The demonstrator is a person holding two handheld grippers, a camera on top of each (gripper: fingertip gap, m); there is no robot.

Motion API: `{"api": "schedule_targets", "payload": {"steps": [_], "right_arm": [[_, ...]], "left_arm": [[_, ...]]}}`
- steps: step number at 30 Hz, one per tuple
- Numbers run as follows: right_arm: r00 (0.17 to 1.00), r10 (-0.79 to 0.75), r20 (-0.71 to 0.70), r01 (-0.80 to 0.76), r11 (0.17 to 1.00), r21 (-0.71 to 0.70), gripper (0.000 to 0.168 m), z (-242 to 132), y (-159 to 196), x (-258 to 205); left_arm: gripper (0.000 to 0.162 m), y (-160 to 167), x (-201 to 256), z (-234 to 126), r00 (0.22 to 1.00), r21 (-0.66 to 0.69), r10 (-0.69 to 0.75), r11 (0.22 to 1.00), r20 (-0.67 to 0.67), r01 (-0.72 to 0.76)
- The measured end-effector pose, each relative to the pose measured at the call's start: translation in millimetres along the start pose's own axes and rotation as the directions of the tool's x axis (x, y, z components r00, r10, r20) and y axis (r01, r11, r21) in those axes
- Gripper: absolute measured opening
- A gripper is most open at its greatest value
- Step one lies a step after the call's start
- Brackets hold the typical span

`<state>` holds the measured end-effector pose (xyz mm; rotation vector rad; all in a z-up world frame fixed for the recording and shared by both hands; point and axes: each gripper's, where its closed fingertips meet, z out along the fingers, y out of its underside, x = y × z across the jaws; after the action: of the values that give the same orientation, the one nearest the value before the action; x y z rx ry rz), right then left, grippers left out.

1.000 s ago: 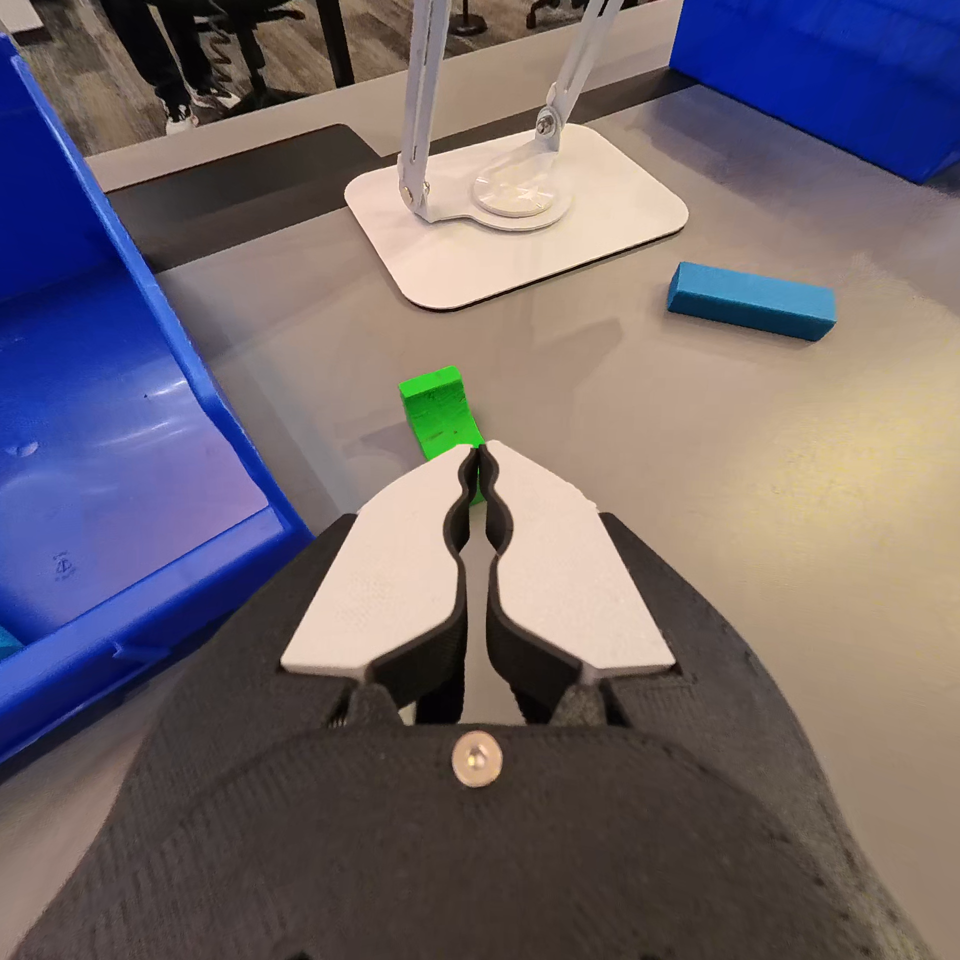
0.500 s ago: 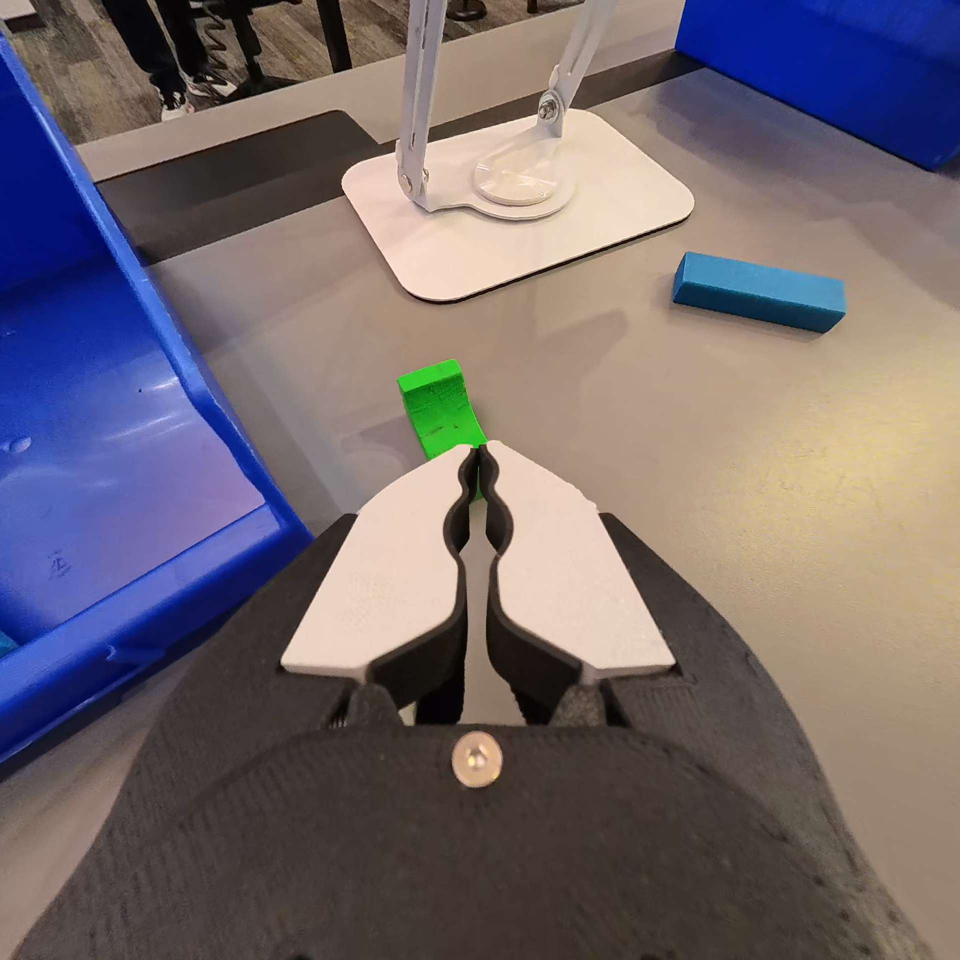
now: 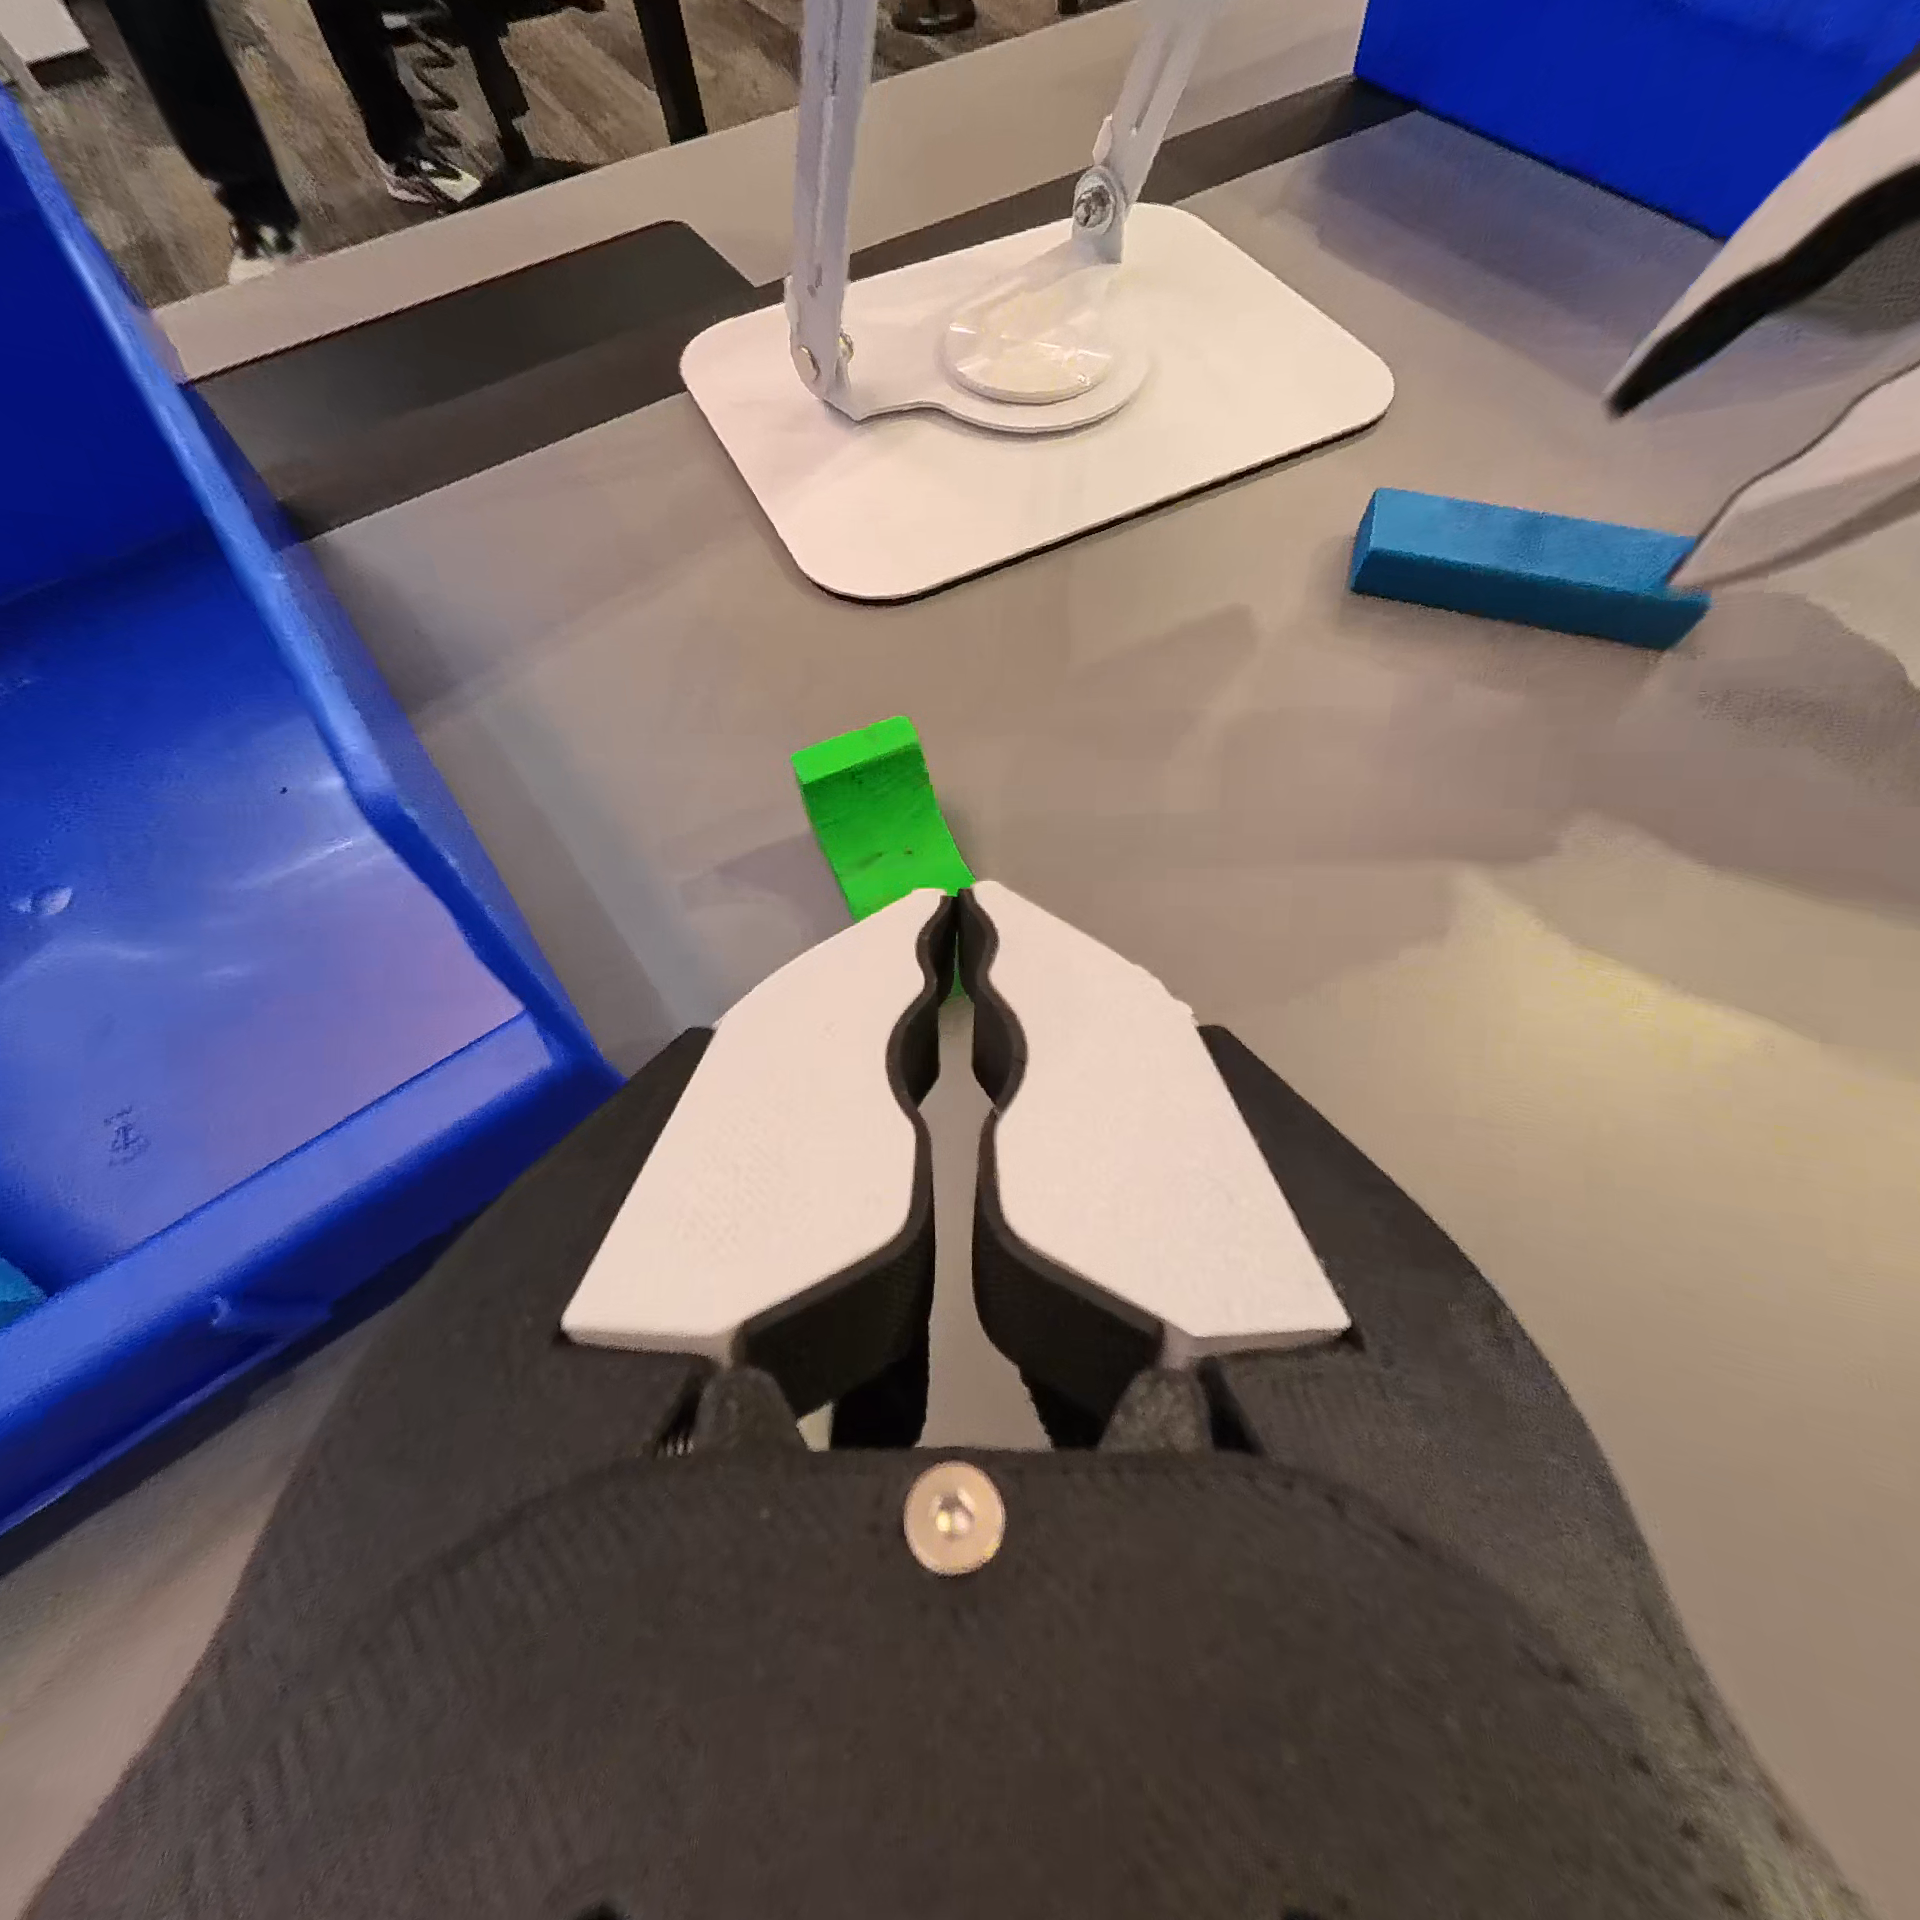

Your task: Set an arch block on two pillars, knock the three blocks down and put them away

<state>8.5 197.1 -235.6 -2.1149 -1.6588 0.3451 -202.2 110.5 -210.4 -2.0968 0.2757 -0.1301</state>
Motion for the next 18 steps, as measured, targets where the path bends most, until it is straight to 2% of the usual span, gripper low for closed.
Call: {"api": "schedule_targets", "payload": {"steps": [3, 5, 9, 11, 13, 16, 18], "right_arm": [[1.0, 0.016, 0.006, -0.016, 0.999, -0.035, 0.056, 23, -3, -2], [0.999, 0.009, 0.034, -0.008, 0.999, -0.034, 0.035, 30, -6, -7], [0.998, -0.006, 0.058, 0.005, 1.0, 0.011, 0.034, 18, -9, -13], [0.999, -0.001, 0.053, -0.004, 0.996, 0.084, 0.034, -10, -14, -11], [0.999, 0.031, 0.007, -0.032, 0.98, 0.195, 0.033, -57, -19, 7], [0.983, 0.137, -0.122, -0.088, 0.935, 0.343, 0.034, -138, -11, 68], [0.955, 0.235, -0.183, -0.158, 0.921, 0.355, 0.034, -172, 14, 118]], "left_arm": [[0.0, -2, -5, -2, 1.0, 0.017, -0.023, 1.0, 0.001, 0.023], [0.0, -4, -5, -3, 0.999, 0.026, -0.032, 0.999, -0.006, 0.032], [0.0, -4, -3, -4, 1.0, 0.024, -0.02, 1.0, -0.003, 0.02], [0.0, -5, -4, -5, 1.0, 0.028, -0.014, 1.0, 0.003, 0.014], [0.0, -6, -4, -6, 1.0, 0.031, -0.015, 0.999, 0.006, 0.015], [0.0, -7, -4, -6, 1.0, 0.037, -0.021, 0.999, 0.0, 0.021], [0.0, -7, -2, -5, 1.0, 0.03, -0.014, 0.999, -0.003, 0.014]]}}
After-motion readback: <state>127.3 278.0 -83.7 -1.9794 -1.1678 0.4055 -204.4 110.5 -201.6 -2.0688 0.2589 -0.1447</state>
